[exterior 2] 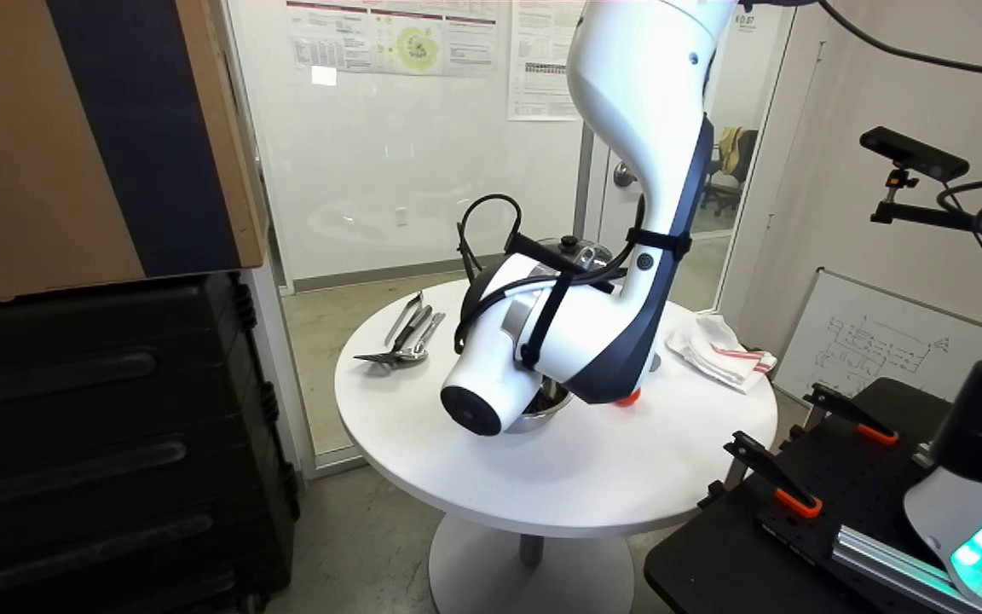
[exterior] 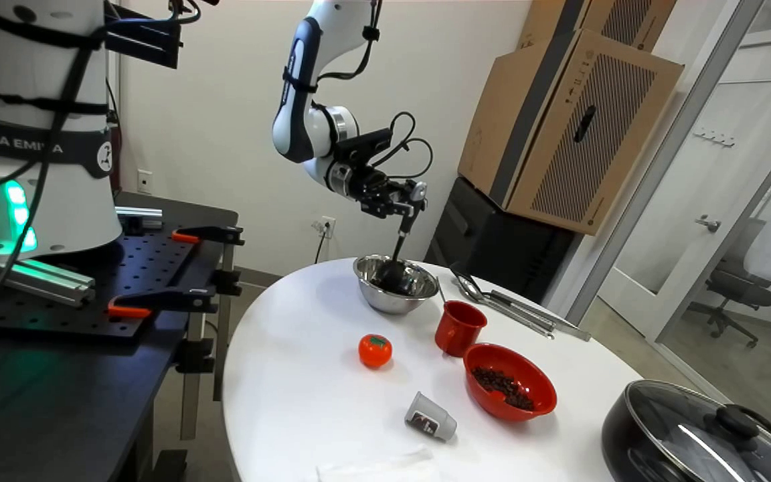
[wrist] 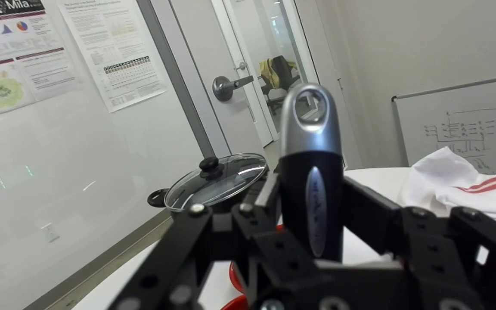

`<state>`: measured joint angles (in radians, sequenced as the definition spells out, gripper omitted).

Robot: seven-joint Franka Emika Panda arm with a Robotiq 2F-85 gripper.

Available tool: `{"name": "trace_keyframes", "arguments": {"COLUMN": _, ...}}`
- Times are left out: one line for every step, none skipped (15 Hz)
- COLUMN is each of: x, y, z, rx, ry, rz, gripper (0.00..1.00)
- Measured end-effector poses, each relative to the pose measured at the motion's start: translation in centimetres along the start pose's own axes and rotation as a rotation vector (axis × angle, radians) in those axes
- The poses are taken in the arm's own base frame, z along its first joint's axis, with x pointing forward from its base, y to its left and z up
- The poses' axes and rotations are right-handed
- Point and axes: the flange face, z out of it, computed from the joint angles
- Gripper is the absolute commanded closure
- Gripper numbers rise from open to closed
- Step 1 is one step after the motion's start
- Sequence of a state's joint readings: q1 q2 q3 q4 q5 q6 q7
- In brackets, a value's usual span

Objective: Pick up the spoon and stir the objects in the silver bowl

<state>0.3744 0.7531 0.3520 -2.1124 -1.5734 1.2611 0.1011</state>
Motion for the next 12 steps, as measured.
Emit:
{"name": "trace_keyframes", "arguments": {"x": 0.1, "y": 0.0, "z": 0.2, "rx": 0.003, "ry": -0.003, "rz": 0.005, "gripper": 0.9}}
{"name": "trace_keyframes", "arguments": {"x": 0.2, "y": 0.1, "z": 0.4, "rx": 0.005, "ry": -0.007, "rz": 0.012, "gripper": 0.9}}
{"name": "trace_keyframes", "arguments": {"x": 0.2, "y": 0.1, "z": 0.6, "rx": 0.007, "ry": -0.011, "rz": 0.021, "gripper": 0.9}}
{"name": "trace_keyframes", "arguments": {"x": 0.2, "y": 0.1, "z": 0.9, "rx": 0.009, "ry": -0.015, "rz": 0.031, "gripper": 0.9}}
{"name": "trace_keyframes", "arguments": {"x": 0.2, "y": 0.2, "z": 1.1, "rx": 0.01, "ry": -0.019, "rz": 0.044, "gripper": 0.9}}
{"name": "trace_keyframes", "arguments": {"x": 0.2, "y": 0.2, "z": 1.3, "rx": 0.012, "ry": -0.024, "rz": 0.055, "gripper": 0.9}}
{"name": "trace_keyframes", "arguments": {"x": 0.2, "y": 0.2, "z": 1.6, "rx": 0.014, "ry": -0.028, "rz": 0.065, "gripper": 0.9}}
{"name": "trace_keyframes", "arguments": {"x": 0.2, "y": 0.2, "z": 1.8, "rx": 0.015, "ry": -0.032, "rz": 0.073, "gripper": 0.9}}
{"name": "trace_keyframes", "arguments": {"x": 0.2, "y": 0.2, "z": 2.0, "rx": 0.017, "ry": -0.037, "rz": 0.076, "gripper": 0.9}}
{"name": "trace_keyframes", "arguments": {"x": 0.2, "y": 0.2, "z": 2.2, "rx": 0.017, "ry": -0.042, "rz": 0.076, "gripper": 0.9}}
{"name": "trace_keyframes", "arguments": {"x": 0.2, "y": 0.2, "z": 2.4, "rx": 0.016, "ry": -0.05, "rz": 0.076, "gripper": 0.9}}
{"name": "trace_keyframes", "arguments": {"x": 0.1, "y": 0.2, "z": 2.5, "rx": 0.014, "ry": -0.058, "rz": 0.076, "gripper": 0.9}}
